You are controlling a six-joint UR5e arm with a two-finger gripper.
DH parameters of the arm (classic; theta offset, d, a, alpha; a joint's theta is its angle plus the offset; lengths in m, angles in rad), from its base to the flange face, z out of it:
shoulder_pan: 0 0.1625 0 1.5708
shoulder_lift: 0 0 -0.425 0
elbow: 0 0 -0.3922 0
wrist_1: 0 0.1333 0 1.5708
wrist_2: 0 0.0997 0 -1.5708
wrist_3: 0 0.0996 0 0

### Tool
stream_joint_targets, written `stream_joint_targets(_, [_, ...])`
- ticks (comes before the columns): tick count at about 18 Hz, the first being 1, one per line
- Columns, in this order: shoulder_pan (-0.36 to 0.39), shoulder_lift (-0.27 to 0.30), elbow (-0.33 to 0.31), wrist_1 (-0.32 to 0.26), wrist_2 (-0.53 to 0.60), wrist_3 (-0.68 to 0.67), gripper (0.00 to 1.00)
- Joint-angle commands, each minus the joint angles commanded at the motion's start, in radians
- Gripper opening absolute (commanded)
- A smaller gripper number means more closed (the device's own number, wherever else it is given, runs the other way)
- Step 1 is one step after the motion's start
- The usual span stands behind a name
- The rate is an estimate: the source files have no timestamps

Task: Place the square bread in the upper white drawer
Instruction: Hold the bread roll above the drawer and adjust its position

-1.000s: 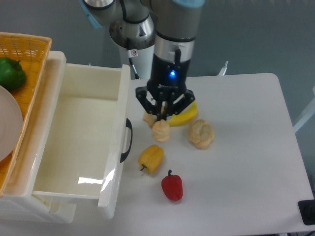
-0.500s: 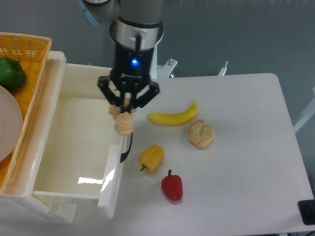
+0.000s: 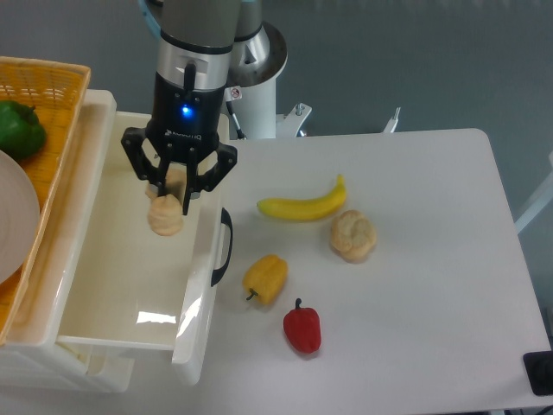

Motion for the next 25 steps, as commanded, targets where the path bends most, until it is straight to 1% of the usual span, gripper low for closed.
stream_joint_targets(2, [0.0, -0.002, 0.0, 0.0, 0.002, 0.0, 0.49])
stream_joint_targets(10, [0.005, 0.0, 0.0, 0.0, 0.009, 0.002, 0.57])
stream_joint_targets(19, [0.005, 0.002, 0.002, 0.0, 0.014, 0.0, 0.58])
stream_joint_targets(22, [0.009, 0.002, 0.0, 0.0, 0.008, 0.008, 0.6])
stream_joint_targets(25, [0.009, 0.002, 0.0, 0.002, 0.009, 0.009, 0.65])
